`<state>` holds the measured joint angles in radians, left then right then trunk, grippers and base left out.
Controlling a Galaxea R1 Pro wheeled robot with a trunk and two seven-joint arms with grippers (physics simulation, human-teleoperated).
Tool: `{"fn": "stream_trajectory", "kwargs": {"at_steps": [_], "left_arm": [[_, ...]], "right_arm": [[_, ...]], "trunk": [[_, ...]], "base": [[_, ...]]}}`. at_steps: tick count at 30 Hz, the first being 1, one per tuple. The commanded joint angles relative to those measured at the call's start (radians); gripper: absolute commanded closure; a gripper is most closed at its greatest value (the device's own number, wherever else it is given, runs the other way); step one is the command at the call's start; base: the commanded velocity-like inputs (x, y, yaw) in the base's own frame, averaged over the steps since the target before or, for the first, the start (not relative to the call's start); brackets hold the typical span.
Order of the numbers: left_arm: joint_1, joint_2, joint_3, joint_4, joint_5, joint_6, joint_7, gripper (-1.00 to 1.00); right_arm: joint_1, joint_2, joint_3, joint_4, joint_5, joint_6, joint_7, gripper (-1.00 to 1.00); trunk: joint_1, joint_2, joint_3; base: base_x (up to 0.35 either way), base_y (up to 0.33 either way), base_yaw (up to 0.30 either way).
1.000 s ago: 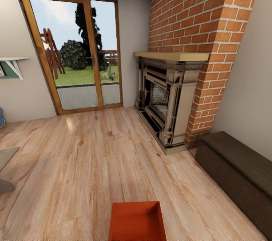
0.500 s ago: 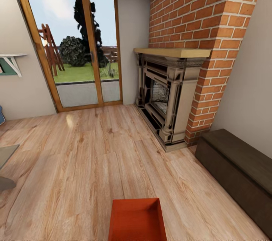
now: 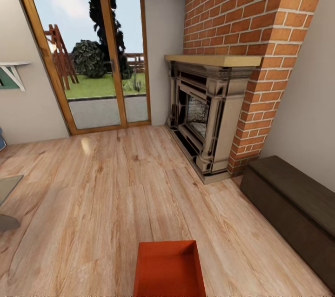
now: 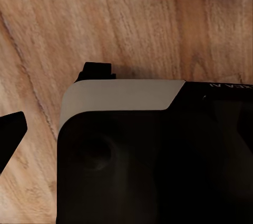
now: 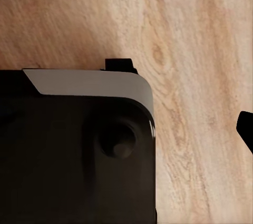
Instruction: Move the two storage containers from the living room to the garage. In the garage, place one container on the floor and stack the other container on top of it (either order is fine).
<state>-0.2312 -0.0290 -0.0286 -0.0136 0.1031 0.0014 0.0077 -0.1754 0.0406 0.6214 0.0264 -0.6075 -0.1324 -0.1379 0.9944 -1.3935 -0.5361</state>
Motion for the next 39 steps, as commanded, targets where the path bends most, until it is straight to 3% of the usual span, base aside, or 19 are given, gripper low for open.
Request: {"fn": "stream_trajectory", "kwargs": {"at_steps": [1, 39], "left_arm": [[0.000, 0.000, -0.004, 0.000, 0.010, 0.000, 0.001, -1.00], [0.000, 0.000, -0.004, 0.000, 0.010, 0.000, 0.001, -1.00]], "right_arm": [[-0.001, 0.001, 0.008, 0.003, -0.008, -0.004, -0.001, -1.00], [-0.001, -0.001, 0.008, 0.003, -0.008, -0.005, -0.001, -1.00]], "trunk": [[0.000, 0.000, -0.003], [0.000, 0.000, -0.065]], "base": [[0.000, 0.000, 0.000], [0.000, 0.000, 0.000]]}}
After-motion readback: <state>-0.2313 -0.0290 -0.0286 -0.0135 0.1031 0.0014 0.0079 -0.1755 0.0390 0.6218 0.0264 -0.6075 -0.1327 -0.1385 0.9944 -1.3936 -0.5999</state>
